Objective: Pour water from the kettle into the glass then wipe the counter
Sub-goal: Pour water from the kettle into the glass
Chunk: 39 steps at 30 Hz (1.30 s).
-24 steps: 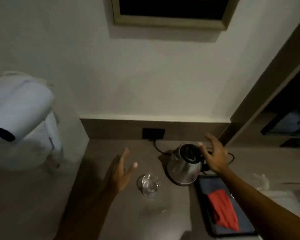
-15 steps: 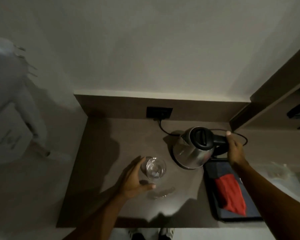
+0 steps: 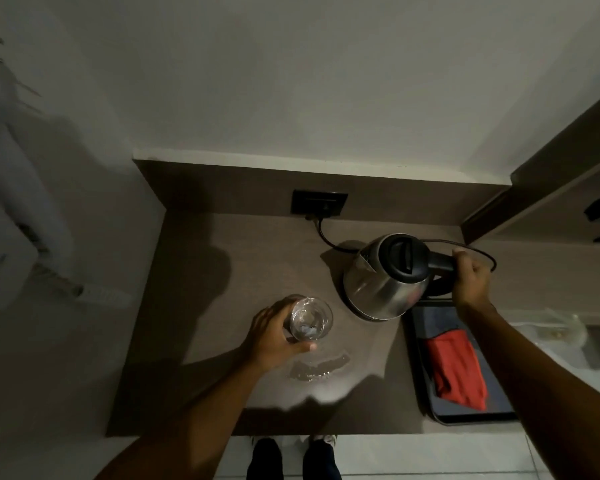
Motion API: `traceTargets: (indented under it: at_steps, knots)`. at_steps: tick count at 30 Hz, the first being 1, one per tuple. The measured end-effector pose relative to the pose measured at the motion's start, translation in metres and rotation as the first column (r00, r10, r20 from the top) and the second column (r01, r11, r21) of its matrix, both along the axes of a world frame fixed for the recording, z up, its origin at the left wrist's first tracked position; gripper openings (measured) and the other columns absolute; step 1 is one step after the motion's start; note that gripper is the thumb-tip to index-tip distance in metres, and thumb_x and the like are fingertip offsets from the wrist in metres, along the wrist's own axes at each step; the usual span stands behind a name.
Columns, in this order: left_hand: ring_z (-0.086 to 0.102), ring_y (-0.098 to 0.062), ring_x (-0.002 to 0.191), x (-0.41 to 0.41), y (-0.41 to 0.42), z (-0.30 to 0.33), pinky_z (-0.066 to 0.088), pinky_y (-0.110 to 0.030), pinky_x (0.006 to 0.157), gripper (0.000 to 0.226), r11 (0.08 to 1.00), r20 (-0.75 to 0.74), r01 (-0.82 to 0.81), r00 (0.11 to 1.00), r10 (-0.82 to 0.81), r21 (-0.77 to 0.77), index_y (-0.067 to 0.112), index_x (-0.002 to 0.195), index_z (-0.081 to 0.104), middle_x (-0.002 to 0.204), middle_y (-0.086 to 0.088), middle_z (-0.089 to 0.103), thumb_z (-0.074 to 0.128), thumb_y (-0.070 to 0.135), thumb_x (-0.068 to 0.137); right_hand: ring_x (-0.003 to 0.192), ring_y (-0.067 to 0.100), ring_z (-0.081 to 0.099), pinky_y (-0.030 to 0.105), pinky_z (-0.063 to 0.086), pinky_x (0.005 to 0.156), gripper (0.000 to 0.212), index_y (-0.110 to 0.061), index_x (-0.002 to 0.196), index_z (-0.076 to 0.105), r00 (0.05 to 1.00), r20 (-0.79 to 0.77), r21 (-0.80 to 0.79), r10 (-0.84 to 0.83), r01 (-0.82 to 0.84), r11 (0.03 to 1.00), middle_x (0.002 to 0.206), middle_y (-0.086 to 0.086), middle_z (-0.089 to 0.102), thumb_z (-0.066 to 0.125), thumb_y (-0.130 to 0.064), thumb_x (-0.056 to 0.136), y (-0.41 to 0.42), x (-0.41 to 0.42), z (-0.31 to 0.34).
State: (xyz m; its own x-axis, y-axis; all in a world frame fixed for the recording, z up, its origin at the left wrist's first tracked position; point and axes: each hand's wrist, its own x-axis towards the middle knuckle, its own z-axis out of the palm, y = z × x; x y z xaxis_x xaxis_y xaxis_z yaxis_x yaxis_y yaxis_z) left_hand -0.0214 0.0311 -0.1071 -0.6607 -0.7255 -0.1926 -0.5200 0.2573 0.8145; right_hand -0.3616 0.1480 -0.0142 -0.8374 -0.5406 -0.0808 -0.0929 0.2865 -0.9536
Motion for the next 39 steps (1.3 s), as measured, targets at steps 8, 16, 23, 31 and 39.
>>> traceTargets:
  at_steps: [8,16,23,31,39]
  knots:
    - [0.058,-0.012,0.116,0.003,0.003,-0.003,0.055,-0.036,0.097,0.095,0.997,-0.017,-0.04,0.999,0.041,0.069,0.047,0.133,0.049,0.13,0.011,0.063,0.084,0.064,0.046,0.043,-0.002,0.05,0.014,0.037,0.044,0.039,-0.024,0.054,0.055,0.931,-0.33,0.076,0.154,-0.137,0.988,0.05,-0.005,0.051,0.047,-0.04,0.089,-0.021,0.024,0.037]
    - [0.057,-0.008,0.11,0.005,0.001,-0.005,0.053,-0.032,0.096,0.094,0.998,0.005,-0.006,1.0,0.006,0.061,0.057,0.131,0.041,0.124,0.018,0.061,0.085,0.066,0.049,0.043,0.011,0.049,0.015,0.035,0.043,0.036,-0.017,0.061,0.06,0.762,-0.509,0.159,0.4,-0.373,0.914,0.049,-0.004,0.052,0.051,-0.039,0.089,-0.03,0.046,0.071]
    - [0.062,-0.012,0.104,0.005,-0.001,-0.006,0.055,-0.039,0.096,0.098,0.996,0.007,0.011,1.0,-0.012,0.091,0.042,0.137,0.05,0.123,0.011,0.067,0.085,0.065,0.049,0.04,0.012,0.045,0.019,0.033,0.043,0.038,-0.012,0.053,0.056,0.473,-0.733,0.326,0.489,-0.387,0.862,0.046,0.0,0.051,0.053,-0.036,0.083,-0.043,0.067,0.094]
    - [0.063,-0.018,0.101,0.005,-0.002,-0.003,0.054,-0.044,0.095,0.097,0.995,0.021,0.03,0.999,-0.032,0.098,0.041,0.138,0.049,0.117,0.009,0.069,0.087,0.062,0.051,0.038,0.018,0.043,0.032,0.042,0.039,0.046,-0.012,0.05,0.054,0.31,-0.777,0.451,0.548,-0.333,0.828,0.044,0.002,0.049,0.046,-0.043,0.084,-0.047,0.087,0.107]
    - [0.065,-0.025,0.106,0.006,-0.004,-0.001,0.053,-0.047,0.098,0.099,0.993,0.012,0.013,1.0,-0.015,0.118,0.025,0.141,0.052,0.121,-0.001,0.069,0.093,0.051,0.055,0.037,0.02,0.043,0.028,0.042,0.039,0.052,-0.016,0.048,0.051,0.209,-0.758,0.559,0.618,-0.278,0.781,0.042,0.0,0.046,0.043,-0.052,0.084,-0.054,0.101,0.11]
